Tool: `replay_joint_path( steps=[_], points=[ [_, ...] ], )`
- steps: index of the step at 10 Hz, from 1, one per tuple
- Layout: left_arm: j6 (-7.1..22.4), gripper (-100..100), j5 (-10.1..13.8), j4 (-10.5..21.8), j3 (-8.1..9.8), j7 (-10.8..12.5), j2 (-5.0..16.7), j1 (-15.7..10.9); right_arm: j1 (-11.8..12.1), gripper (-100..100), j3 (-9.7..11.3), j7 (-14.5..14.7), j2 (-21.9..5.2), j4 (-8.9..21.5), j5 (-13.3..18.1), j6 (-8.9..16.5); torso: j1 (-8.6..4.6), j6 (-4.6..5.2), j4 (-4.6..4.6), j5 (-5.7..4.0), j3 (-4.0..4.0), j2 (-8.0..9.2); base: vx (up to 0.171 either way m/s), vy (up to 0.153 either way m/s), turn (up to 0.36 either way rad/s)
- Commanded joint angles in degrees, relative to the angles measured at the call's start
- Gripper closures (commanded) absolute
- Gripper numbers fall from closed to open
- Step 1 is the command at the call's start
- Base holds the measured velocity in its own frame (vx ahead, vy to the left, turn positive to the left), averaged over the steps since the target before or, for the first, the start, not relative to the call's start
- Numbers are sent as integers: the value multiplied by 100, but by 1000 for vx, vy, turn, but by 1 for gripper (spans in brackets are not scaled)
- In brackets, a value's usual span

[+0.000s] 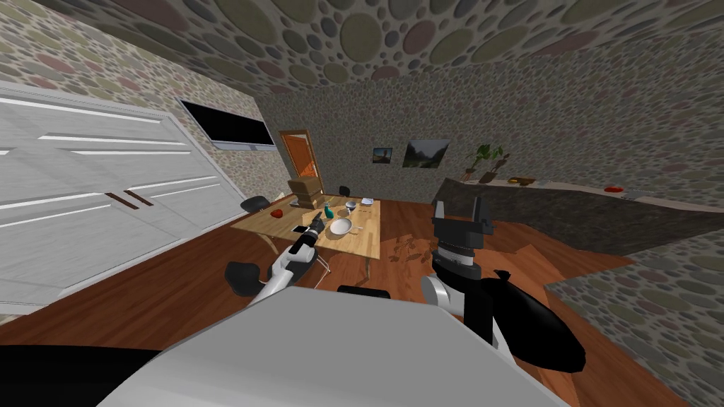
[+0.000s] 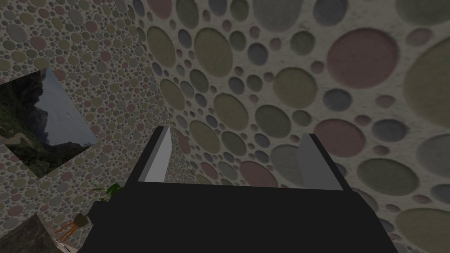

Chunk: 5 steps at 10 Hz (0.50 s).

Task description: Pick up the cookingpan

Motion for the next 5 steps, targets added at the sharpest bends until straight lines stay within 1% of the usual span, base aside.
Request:
replay_joint_path(
  steps=[1, 2, 3, 4, 5],
  points=[
    [25, -100, 17, 175, 3, 23, 45, -67, 0, 0, 0, 0, 0, 0, 0, 0, 0, 0, 0, 0, 0, 0, -9, -20, 6],
    [190, -100, 36, 420, 8, 95, 127, -246, 0, 0, 0, 0, 0, 0, 0, 0, 11, 0, 1, 2, 0, 0, -17, -43, -56],
    [190, -100, 36, 519, 8, 95, 127, -246, 0, 0, 0, 0, 0, 0, 0, 0, 6, 2, 1, 2, 1, 1, -11, -43, -21],
    [363, -100, 52, 717, 12, 174, 204, -425, 0, 0, 0, 0, 0, 0, 0, 0, 6, -1, 1, 1, 1, 1, -7, -54, -41],
    [363, -100, 52, 865, 12, 174, 204, -425, 0, 0, 0, 0, 0, 0, 0, 0, 2, 2, 1, 0, 0, -1, -2, -54, -30]
  ],
)
